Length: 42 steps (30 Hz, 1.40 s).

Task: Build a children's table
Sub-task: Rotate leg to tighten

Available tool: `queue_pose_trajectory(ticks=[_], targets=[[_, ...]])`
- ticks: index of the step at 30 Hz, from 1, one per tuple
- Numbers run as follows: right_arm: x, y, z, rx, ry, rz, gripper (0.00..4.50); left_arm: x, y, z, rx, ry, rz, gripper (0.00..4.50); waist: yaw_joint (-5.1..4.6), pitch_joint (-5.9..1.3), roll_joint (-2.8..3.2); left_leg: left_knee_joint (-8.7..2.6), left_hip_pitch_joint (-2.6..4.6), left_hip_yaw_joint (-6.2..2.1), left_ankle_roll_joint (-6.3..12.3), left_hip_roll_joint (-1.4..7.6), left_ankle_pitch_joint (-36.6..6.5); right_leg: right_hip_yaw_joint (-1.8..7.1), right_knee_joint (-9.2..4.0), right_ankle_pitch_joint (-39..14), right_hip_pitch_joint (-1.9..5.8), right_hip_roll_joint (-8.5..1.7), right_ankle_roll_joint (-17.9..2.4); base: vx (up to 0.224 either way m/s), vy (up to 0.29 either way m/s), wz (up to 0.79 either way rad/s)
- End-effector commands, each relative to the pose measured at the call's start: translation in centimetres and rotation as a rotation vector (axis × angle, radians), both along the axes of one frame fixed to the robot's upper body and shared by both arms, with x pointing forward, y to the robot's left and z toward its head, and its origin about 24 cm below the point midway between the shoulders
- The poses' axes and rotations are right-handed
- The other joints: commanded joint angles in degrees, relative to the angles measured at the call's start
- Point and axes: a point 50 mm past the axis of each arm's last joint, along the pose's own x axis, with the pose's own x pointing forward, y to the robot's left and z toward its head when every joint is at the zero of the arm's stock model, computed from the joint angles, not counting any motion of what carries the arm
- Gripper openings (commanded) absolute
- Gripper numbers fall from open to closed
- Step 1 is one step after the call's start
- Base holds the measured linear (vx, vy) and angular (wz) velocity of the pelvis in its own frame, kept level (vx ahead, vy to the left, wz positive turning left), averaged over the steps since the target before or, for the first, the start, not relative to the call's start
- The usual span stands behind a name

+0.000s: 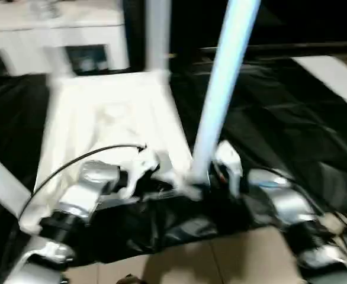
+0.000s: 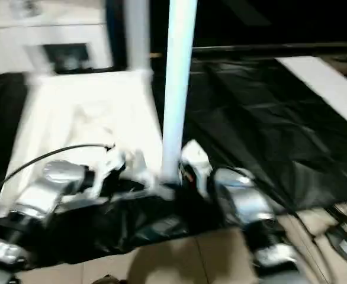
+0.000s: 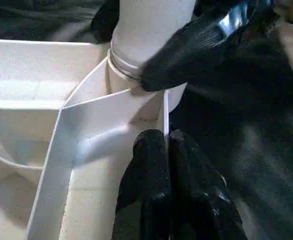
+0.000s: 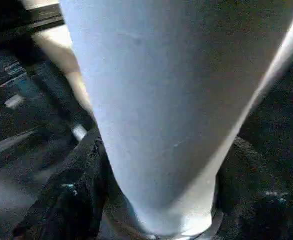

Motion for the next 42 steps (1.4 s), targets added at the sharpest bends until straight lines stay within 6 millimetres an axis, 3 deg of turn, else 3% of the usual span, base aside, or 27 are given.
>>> queue_pose_trajectory(ticks=[1, 2, 4, 7, 8, 10, 17, 20, 24, 28, 35, 42], targets=[[-0.7, 2.0, -1.5, -0.01, 0.074, 0.01, 2.64, 0.8, -1.5, 1.3, -0.062, -0.062, 0.054, 0.0, -0.15, -2.48, -0.28, -4.63, 1.2, -2.57, -2.23, 3.82, -19.72, 2.93, -6.11, -22.71, 0.85, -5.07, -9.82, 0.0, 0.0, 0.0], [0.1, 2.8, -1.6, -0.022, 0.069, -0.111, 2.64, 0.9, -2.3, 1.2, -0.059, -0.062, 0.079, 0.0, -0.37, -2.56, -0.34, -4.62, 0.88, -2.59, -2.11, 3.74, -19.09, 2.93, -6.0, -22.1, 1.16, -5.06, -9.68, 0.0, 0.0, 0.0], [0.2, 4.1, -1.8, -0.021, 0.077, -0.144, 2.64, 0.9, -3.3, 1.2, -0.066, -0.059, 0.094, 0.0, -0.87, -2.56, -0.41, -4.83, 0.65, -2.69, -2.43, 3.66, -18.35, 2.78, -5.83, -20.71, 1.26, -4.85, -9.73, 0.0, 0.0, 0.0], [-0.2, 5.5, -1.5, -0.007, 0.051, -0.071, 2.64, 0.8, -4.0, 1.1, -0.066, -0.061, 0.087, 0.0, -0.92, -2.55, -0.23, -4.61, 1.21, -2.47, -2.11, 3.69, -19.58, 2.99, -6.12, -20.07, 0.76, -4.82, -9.91, 0.0, 0.0, 0.0], [-0.6, 6.2, -1.3, 0.005, 0.036, -0.025, 3.2, 0.8, -4.2, 1.1, -0.066, -0.062, 0.08, 0.0, -0.84, -2.58, -0.18, -4.55, 1.13, -2.42, -1.7, 3.66, -19.27, 3.07, -6.09, -18.82, 0.85, -4.82, -10.11, 0.0, 0.0, 0.0], [-0.8, 6.4, -1.2, 0.036, 0.054, 0.01, 3.34, 0.8, -4.3, 1.3, -0.071, -0.064, 0.07, 0.0, -0.81, -2.6, -0.09, -4.59, 1.01, -2.36, -1.17, 3.65, -18.66, 3.06, -5.94, -17.02, 0.97, -4.69, -10.38, 0.0, 0.0, 0.0], [-1.3, 5.1, -0.7, 0.038, 0.029, 0.121, 3.77, 0.5, -2.9, 1.3, -0.067, -0.062, 0.011, 0.0, -0.55, -2.73, -0.08, -4.5, 0.9, -2.23, -0.28, 3.67, -17.05, 3.03, -5.69, -14.28, 1.25, -4.62, -10.93, 0.0, 0.0, 0.0], [-1.9, 3.3, -0.4, 0.022, 0.013, 0.243, 3.77, -0.2, -1.7, 1.3, -0.088, -0.034, -0.09, 0.0, -0.07, -2.82, -0.2, -4.25, 0.9, -2.11, 0.89, 3.69, -15.23, 3.05, -5.5, -11.3, 1.41, -4.6, -11.34, 0.0, 0.0, 0.0], [-2.4, 1.6, 0.0, 0.023, 0.025, 0.343, 3.77, -1.0, -0.7, 1.3, -0.096, 0.009, -0.198, 0.0, 0.31, -3.2, -0.19, -3.85, 0.65, -1.78, 2.88, 3.75, -11.04, 2.72, -4.55, -4.22, 1.78, -4.27, -13.37, 0.0, 0.0, 0.0], [-3.0, 0.7, 0.2, 0.019, 0.047, 0.43, 3.77, -1.0, -0.2, 1.4, -0.106, 0.026, -0.227, 0.0, 0.7, -3.26, -0.05, -3.7, 0.82, -1.64, 3.75, 3.95, -9.93, 2.49, -4.24, -1.52, 1.75, -4.23, -14.9, 0.0, 0.0, 0.0], [-4.2, -0.1, 0.3, 0.008, 0.108, 0.568, 3.18, -1.2, 0.6, 1.5, -0.093, 0.066, -0.298, 0.0, 1.24, -3.1, 0.04, -3.89, 0.9, -1.71, 2.67, 4.0, -11.89, 2.54, -4.71, -6.2, 1.79, -4.47, -14.46, 0.0, 0.0, 0.0], [-4.6, 0.0, 0.0, 0.006, 0.132, 0.6, 2.8, -1.1, 1.2, 1.4, -0.074, 0.077, -0.302, 0.0, 1.56, -3.3, -0.04, -3.78, 0.89, -1.71, 2.61, 3.99, -10.71, 2.46, -4.34, -3.41, 1.86, -4.51, -15.15, 0.0, 0.0, 0.0]])
